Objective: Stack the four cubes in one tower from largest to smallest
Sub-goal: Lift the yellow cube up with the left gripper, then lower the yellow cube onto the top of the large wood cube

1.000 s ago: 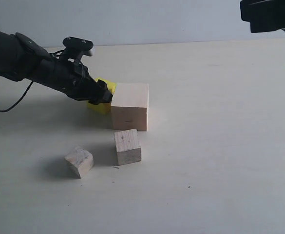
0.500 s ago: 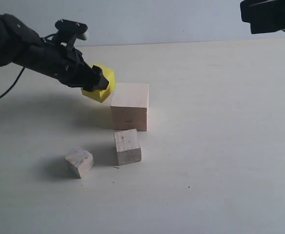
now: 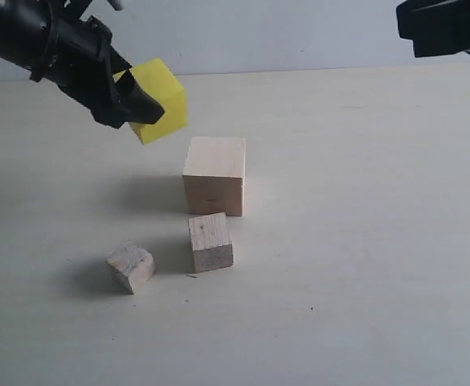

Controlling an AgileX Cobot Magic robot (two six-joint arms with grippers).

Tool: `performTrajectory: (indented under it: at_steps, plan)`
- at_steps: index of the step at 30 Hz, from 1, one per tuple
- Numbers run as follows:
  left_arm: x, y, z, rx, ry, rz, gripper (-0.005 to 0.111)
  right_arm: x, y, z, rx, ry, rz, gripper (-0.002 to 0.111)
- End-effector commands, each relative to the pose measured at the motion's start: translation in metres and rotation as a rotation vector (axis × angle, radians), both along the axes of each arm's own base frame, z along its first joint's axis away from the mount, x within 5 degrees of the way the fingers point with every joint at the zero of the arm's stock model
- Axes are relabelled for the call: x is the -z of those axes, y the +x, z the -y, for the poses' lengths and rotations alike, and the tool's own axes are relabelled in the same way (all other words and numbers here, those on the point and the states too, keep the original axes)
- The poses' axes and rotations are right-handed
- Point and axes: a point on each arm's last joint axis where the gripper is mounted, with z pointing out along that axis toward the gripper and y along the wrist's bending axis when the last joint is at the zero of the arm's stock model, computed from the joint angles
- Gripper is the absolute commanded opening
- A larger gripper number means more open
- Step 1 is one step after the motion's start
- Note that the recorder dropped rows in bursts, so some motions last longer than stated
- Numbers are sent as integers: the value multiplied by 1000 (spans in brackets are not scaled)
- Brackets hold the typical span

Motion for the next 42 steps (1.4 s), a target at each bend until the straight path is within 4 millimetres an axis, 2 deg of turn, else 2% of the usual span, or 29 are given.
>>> performTrajectory:
  at_steps: [1,9,13,20,30,34,42]
  plan:
    - [-18,-6,10,215,-17,20,0,0,-2,1,3,16,-4,0]
    - [-37,15,25,380,-28,55,0,2,-3,2,5,1,-28,0]
    - [-27,29,34,481,-22,-7,0,2,-4,1,-6,10,-37,0]
    - [-3,50,43,537,0,-81,0,4,-5,1,-7,12,-58,0]
    - [22,56,50,608,-6,-109,0,3,-5,1,-7,13,-56,0]
    - [24,55,55,672,-10,-57,0,3,-5,1,-7,13,-56,0]
    - [25,58,55,662,13,-12,0,3,-5,1,-7,13,-56,0]
